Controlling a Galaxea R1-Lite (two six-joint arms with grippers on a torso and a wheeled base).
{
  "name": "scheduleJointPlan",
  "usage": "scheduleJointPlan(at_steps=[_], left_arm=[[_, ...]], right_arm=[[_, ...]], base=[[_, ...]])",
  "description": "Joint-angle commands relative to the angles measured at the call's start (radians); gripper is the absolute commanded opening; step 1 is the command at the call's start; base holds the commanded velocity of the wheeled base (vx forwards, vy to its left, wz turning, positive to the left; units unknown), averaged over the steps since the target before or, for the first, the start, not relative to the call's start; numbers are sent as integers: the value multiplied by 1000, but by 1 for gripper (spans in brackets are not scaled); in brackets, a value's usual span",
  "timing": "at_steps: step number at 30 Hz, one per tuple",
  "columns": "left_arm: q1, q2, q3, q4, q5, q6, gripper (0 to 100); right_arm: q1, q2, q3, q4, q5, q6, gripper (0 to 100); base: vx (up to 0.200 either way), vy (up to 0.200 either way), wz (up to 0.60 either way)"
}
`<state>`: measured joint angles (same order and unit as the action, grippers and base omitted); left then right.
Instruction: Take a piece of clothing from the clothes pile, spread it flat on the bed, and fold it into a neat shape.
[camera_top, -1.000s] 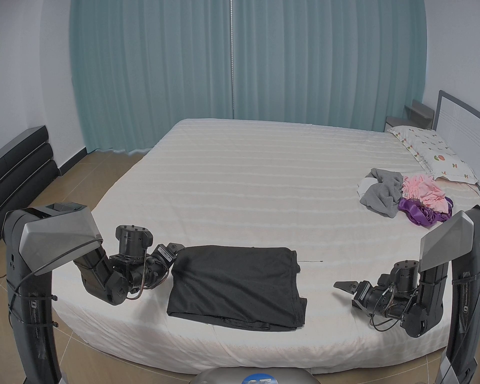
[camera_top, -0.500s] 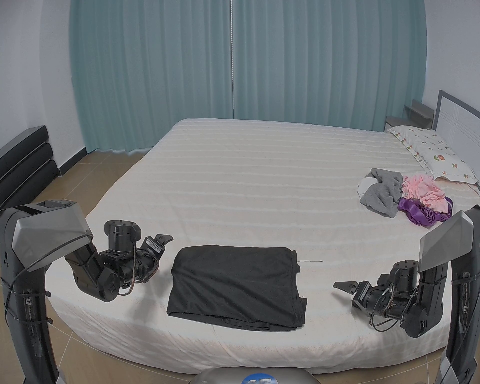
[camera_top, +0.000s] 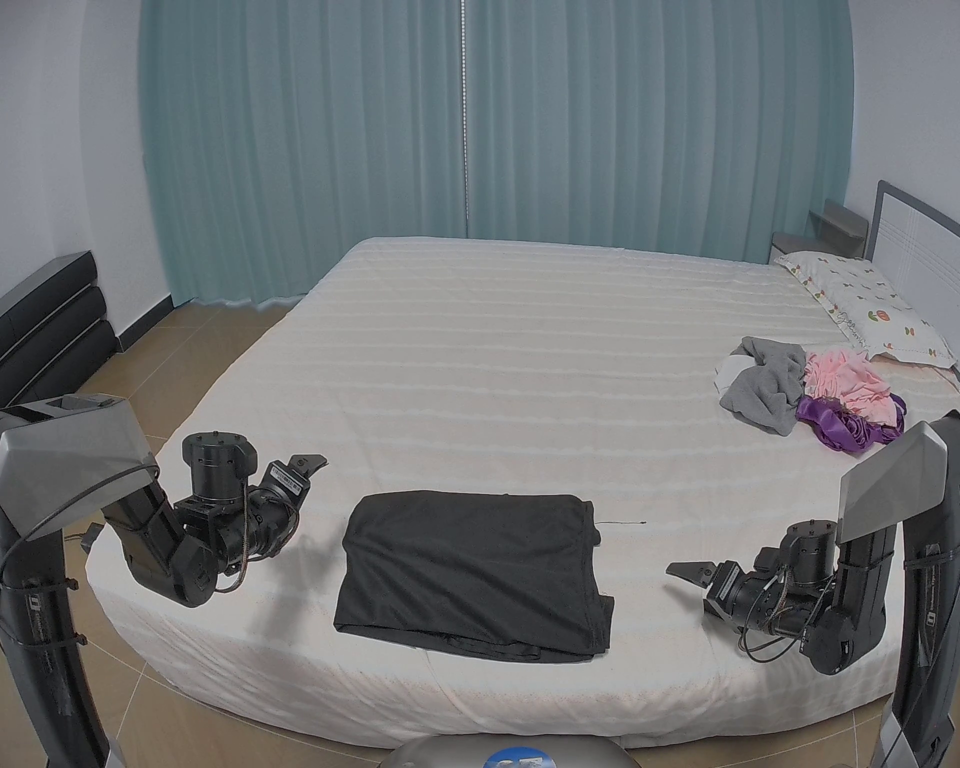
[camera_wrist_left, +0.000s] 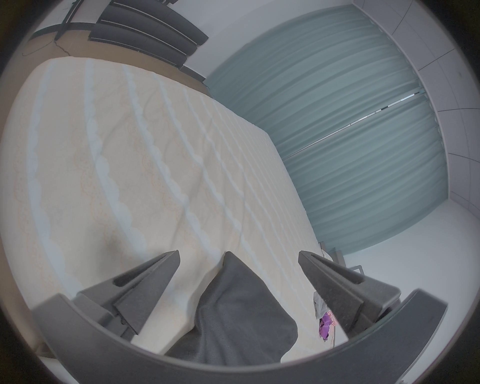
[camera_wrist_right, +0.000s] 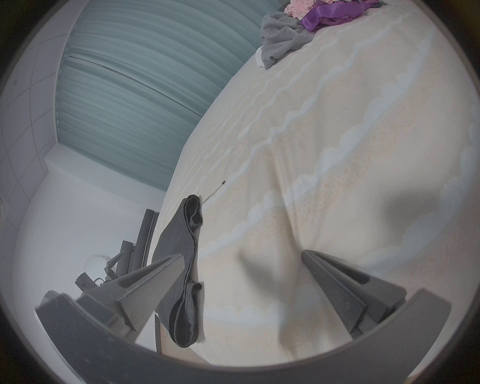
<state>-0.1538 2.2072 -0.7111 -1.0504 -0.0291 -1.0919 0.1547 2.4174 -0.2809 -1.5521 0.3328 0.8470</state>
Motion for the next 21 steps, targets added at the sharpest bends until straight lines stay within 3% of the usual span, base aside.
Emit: scheduleJointPlan(at_steps=[1,4,7,15,21], left_arm=[[8,-66,24,0,0,3,100],[10,-110,35,0,2,6,100],[19,-173,47,-2,5,9,100],[33,-374,102,0,5,58,100],[20,-592,174,-2,14,156,100]], right_arm=[[-4,-1,-3,-16,-1,0,100],[-7,-20,-4,-17,-14,0,100],[-7,-86,-1,-16,-75,-3,100],[-14,-371,31,-14,-153,-32,100],[-18,-747,137,-13,-169,-200,100]], base=[[0,0,0],[0,0,0],[0,0,0],[0,0,0],[0,0,0]])
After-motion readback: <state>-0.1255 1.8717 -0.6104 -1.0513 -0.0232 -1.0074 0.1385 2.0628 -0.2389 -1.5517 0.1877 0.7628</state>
